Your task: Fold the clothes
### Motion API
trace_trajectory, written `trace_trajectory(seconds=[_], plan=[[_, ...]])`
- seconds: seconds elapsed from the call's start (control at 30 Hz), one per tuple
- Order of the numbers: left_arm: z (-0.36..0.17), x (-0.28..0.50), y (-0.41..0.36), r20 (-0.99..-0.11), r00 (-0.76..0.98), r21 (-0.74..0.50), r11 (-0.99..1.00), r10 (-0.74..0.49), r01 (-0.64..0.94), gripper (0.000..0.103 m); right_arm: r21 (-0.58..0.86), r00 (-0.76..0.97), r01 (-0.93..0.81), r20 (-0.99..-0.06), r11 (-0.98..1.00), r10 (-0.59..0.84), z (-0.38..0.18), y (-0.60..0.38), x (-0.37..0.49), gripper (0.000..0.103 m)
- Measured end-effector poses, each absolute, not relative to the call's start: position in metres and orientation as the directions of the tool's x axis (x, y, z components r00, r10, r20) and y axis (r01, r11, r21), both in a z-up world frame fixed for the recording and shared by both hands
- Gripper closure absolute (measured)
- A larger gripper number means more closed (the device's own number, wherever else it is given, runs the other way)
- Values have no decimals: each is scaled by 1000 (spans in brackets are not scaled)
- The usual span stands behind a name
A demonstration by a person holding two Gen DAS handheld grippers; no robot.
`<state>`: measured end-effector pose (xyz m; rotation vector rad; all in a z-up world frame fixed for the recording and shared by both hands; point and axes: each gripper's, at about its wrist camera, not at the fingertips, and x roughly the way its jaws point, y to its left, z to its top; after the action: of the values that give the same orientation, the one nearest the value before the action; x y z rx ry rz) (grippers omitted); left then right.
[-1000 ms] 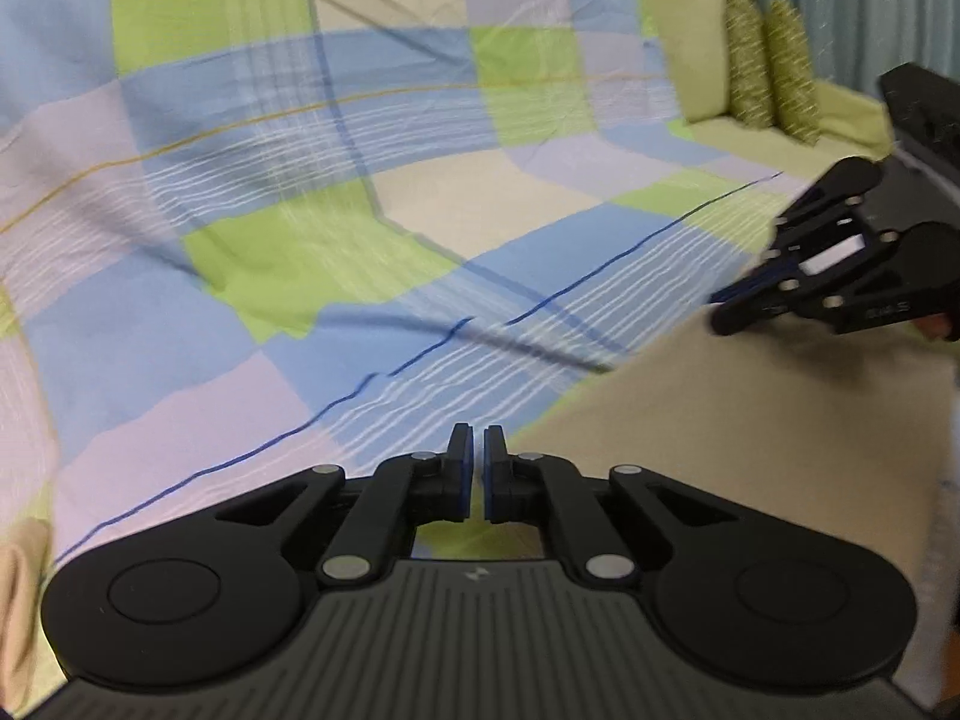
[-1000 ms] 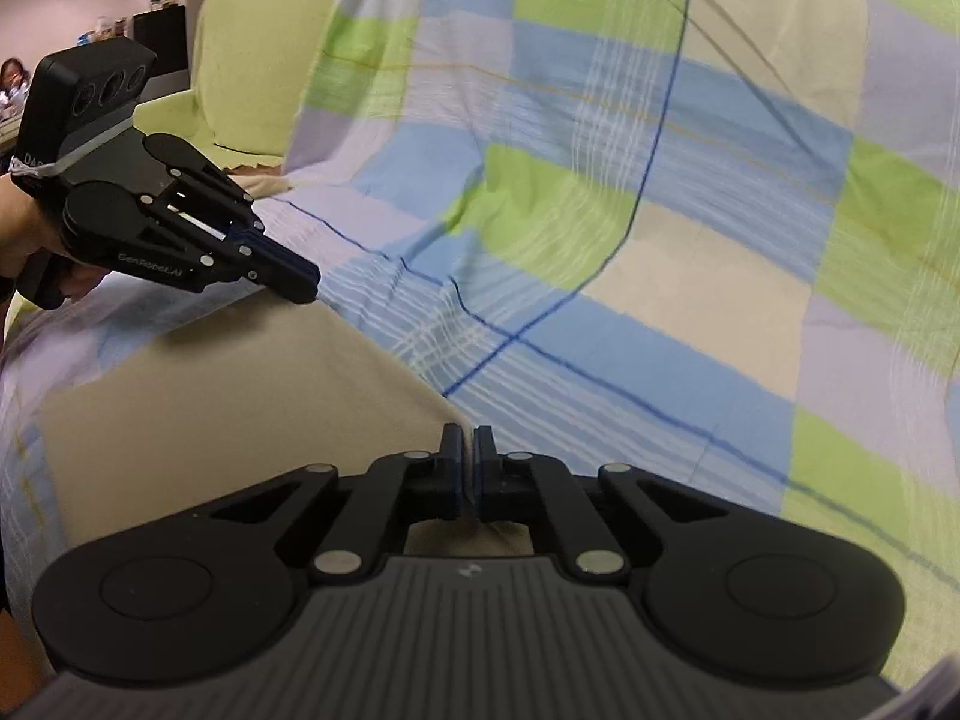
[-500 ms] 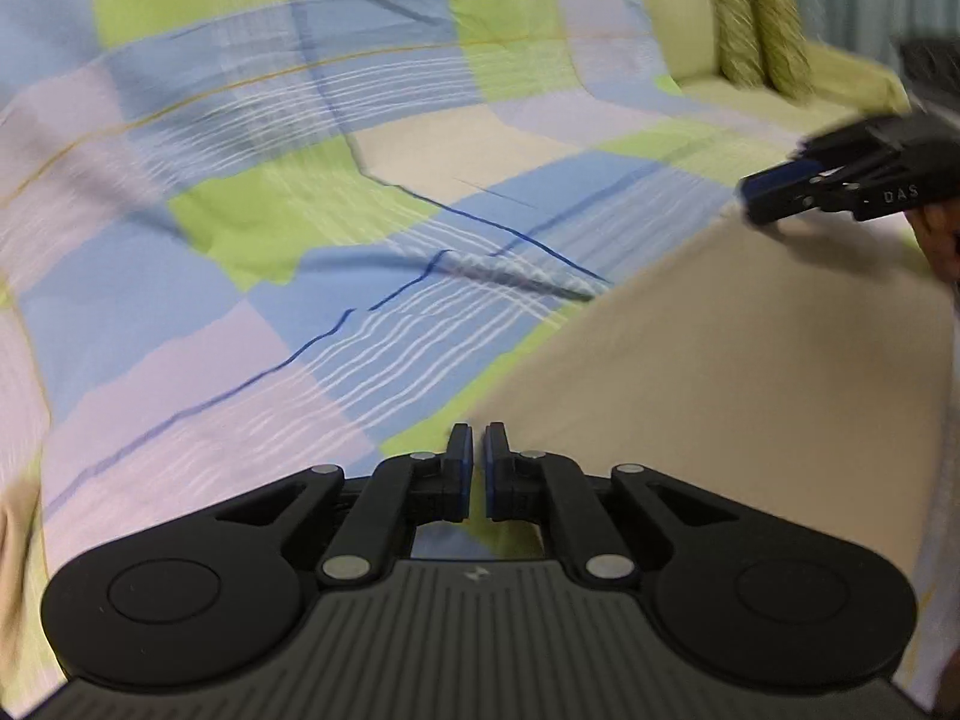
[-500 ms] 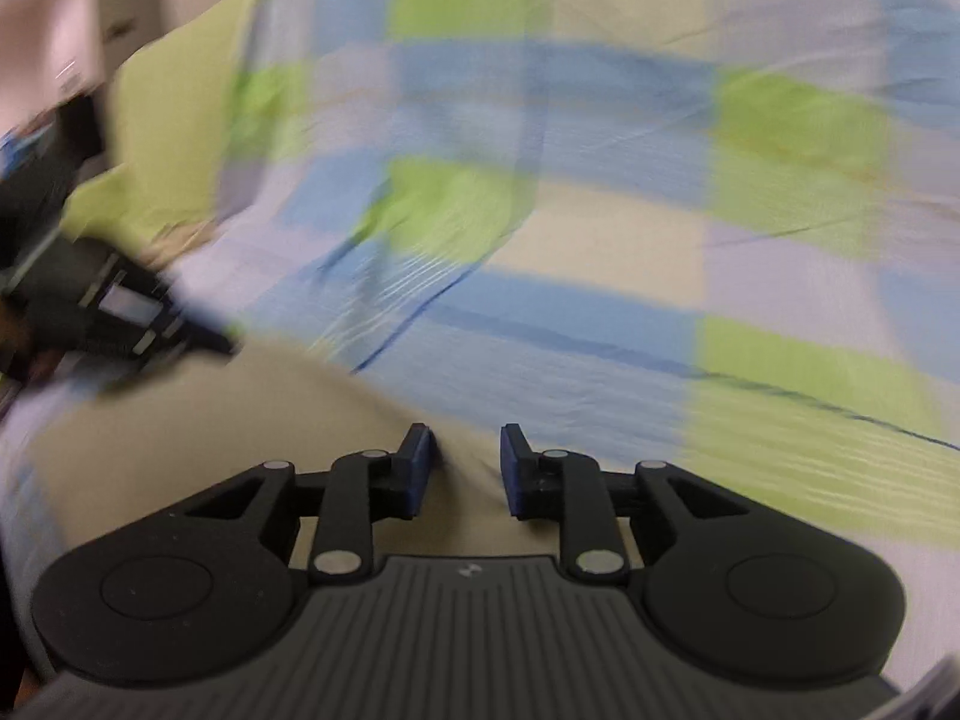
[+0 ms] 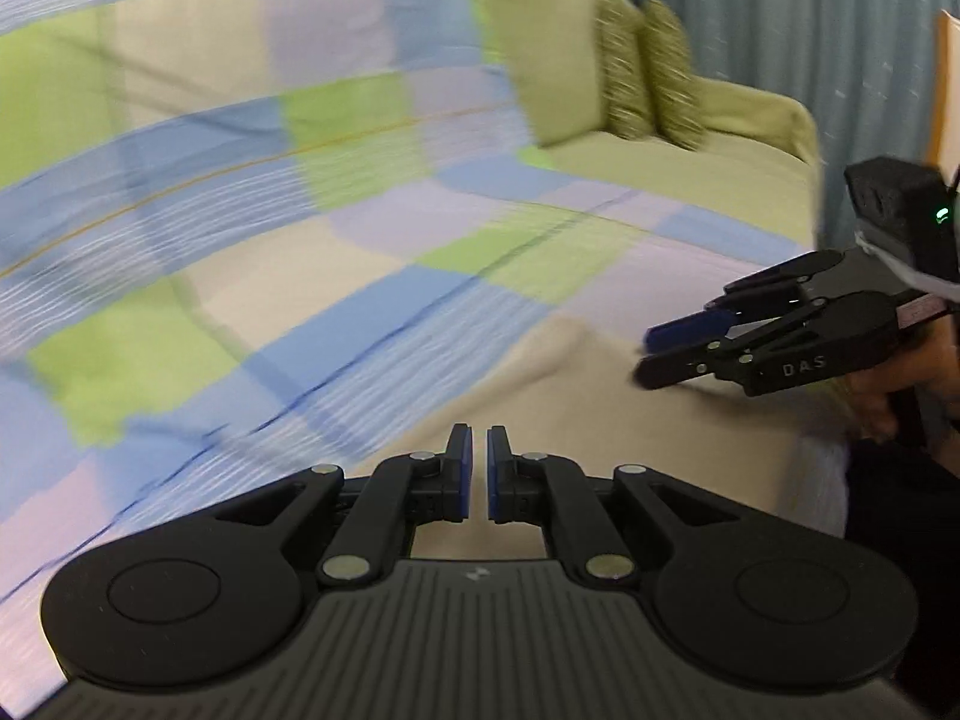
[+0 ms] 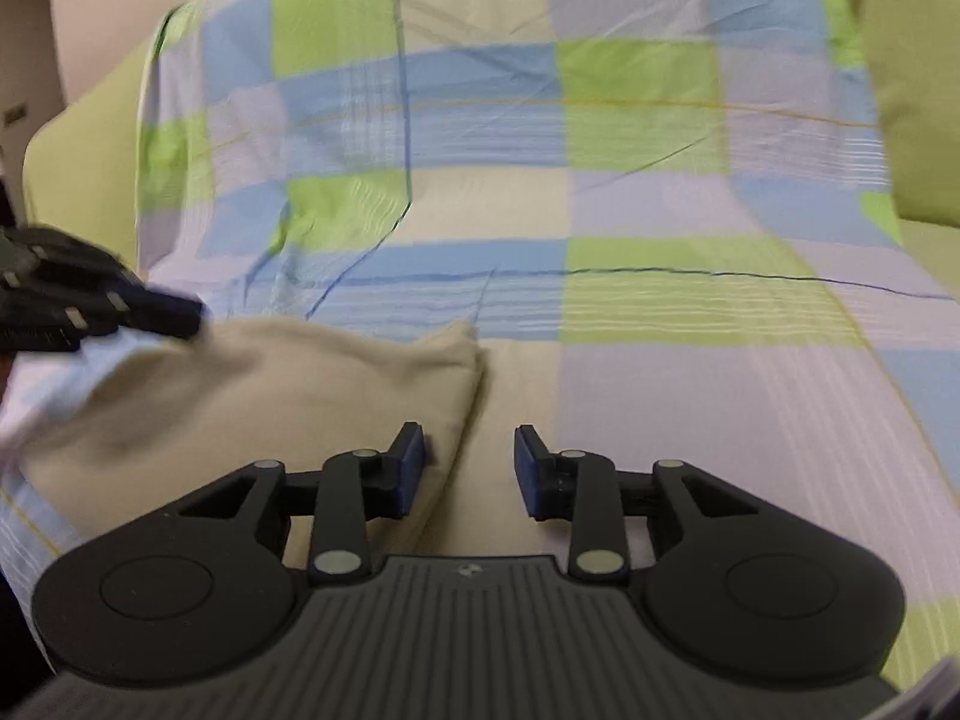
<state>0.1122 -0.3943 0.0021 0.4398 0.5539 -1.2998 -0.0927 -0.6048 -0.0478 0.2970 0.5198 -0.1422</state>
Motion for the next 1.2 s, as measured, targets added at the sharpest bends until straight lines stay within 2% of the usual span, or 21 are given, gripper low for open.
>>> trace_trajectory(seconds=[0.2,0.3,0.4,0.5,0.6,0.7,0.77,0.8,0.9,0.97,1.07,1.13,1.2], plan=[[-2,118,-454,-618,92,-86,183,-781,979,97,324,874,195,-486,926,-14,-53,-590,-120,74],[-13,131,-473,-683,2,-131,126,-730,983,96,333,857,206,-516,920,-5,-61,-588,-123,74],[-20,127,-476,-723,-35,-109,64,-690,992,96,304,855,203,-519,931,-18,-61,-584,-125,74],[-25,125,-473,-749,-63,-99,18,-660,995,89,300,856,205,-516,932,-23,-63,-582,-126,74],[-26,124,-474,-756,-52,-61,-8,-653,998,86,297,856,209,-515,932,-27,-64,-580,-127,74],[-31,116,-485,-759,-15,23,-49,-651,999,94,293,853,211,-521,933,-29,-65,-579,-124,74],[-31,112,-487,-751,3,57,-60,-660,997,96,293,851,215,-524,932,-32,-66,-580,-119,74],[-30,110,-488,-746,16,74,-58,-666,996,102,286,850,217,-525,933,-37,-66,-579,-119,74],[-30,110,-493,-722,135,189,-5,-678,982,103,260,848,221,-527,940,-54,-66,-574,-119,74],[-27,121,-492,-704,150,164,47,-694,985,103,240,846,224,-528,944,-66,-66,-570,-119,74],[-11,137,-474,-686,104,53,93,-721,994,103,246,848,224,-526,943,-65,-67,-570,-121,74],[-3,133,-453,-687,23,-26,55,-727,998,103,245,849,225,-524,943,-66,-67,-570,-122,74],[-4,125,-446,-700,-3,-35,31,-714,999,102,244,850,227,-523,943,-69,-68,-569,-122,74]])
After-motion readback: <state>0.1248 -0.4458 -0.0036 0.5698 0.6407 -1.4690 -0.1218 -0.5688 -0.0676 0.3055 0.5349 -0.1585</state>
